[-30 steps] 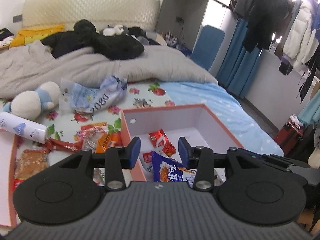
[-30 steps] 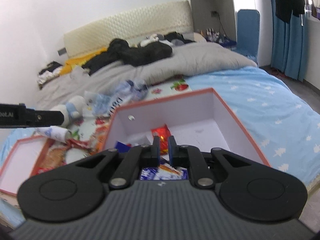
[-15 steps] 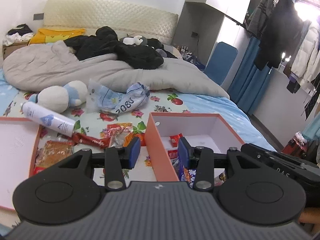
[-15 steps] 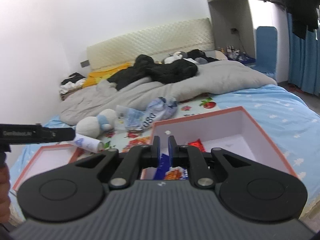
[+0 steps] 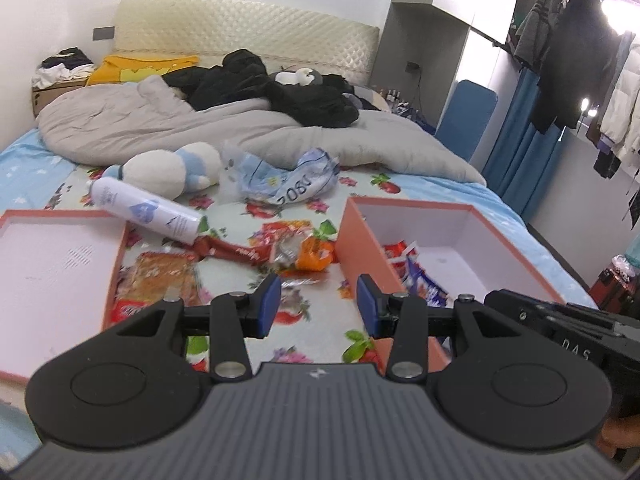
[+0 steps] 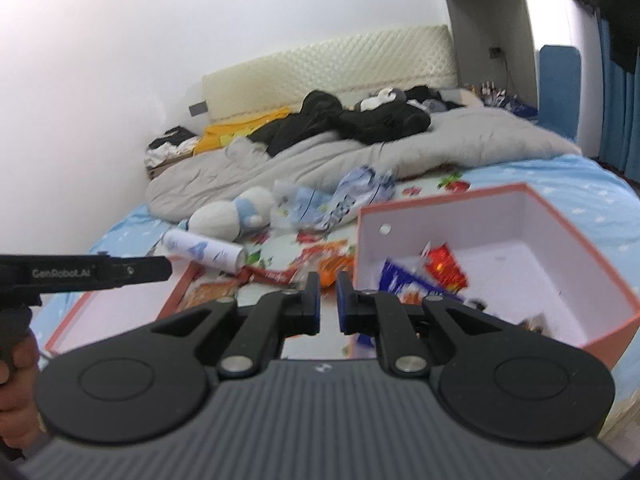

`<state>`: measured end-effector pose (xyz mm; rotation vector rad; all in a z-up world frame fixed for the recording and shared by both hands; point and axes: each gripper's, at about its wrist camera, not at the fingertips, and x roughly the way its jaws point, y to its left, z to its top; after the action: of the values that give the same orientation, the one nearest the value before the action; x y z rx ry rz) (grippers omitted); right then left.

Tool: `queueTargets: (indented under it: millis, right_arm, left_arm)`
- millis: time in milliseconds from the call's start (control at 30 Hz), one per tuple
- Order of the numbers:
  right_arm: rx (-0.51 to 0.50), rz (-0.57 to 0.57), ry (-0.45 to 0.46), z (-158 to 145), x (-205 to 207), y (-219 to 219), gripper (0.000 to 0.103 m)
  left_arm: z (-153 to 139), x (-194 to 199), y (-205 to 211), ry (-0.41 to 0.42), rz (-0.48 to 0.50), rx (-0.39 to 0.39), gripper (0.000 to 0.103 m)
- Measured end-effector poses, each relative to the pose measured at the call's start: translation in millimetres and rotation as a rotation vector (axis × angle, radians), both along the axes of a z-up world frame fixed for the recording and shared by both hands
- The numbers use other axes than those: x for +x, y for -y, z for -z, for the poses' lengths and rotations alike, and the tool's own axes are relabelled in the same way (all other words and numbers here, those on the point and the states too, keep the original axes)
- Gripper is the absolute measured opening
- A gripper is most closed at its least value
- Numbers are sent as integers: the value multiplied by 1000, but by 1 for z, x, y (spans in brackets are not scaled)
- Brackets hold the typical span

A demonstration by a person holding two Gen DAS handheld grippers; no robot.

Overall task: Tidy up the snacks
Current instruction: 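Withdraw both grippers from the box toward the snacks on the sheet, then lower the left gripper onto the clear pastry packet and close it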

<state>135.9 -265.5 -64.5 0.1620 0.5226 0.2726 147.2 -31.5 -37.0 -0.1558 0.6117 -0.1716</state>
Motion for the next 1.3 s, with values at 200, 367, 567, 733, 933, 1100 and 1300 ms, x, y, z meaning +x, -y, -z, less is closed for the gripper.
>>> queueTargets:
  millis: [200, 367, 567, 733, 933, 1100, 1300]
  right_arm:
    - [-11, -45, -31, 15, -17, -21, 12]
    - [-10, -67, -53, 26, -29, -34, 12]
    - [-18, -86, -82, 42, -41, -51, 12]
    - [-31, -108, -123, 57, -49, -63, 12]
    - [-42, -143, -155, 68, -47, -74, 12]
    - [-46, -179, -164, 75, -40, -86, 15]
    - [-25, -205, -185, 85, -25, -99, 62]
  left_arm:
    - [21, -22, -19, -29, -31, -18, 47]
    - [43, -38, -35, -80, -62, -23, 47]
    - [67, -52, -52, -147, -83, -45, 47]
    - [76, -58, -60, -162, -101, -46, 47]
    - [89, -55, -68, -200, -121, -52, 47]
    - [94, -38, -80, -216, -134, -20, 49]
    - [98, -4, -98, -229, -155, 12, 63]
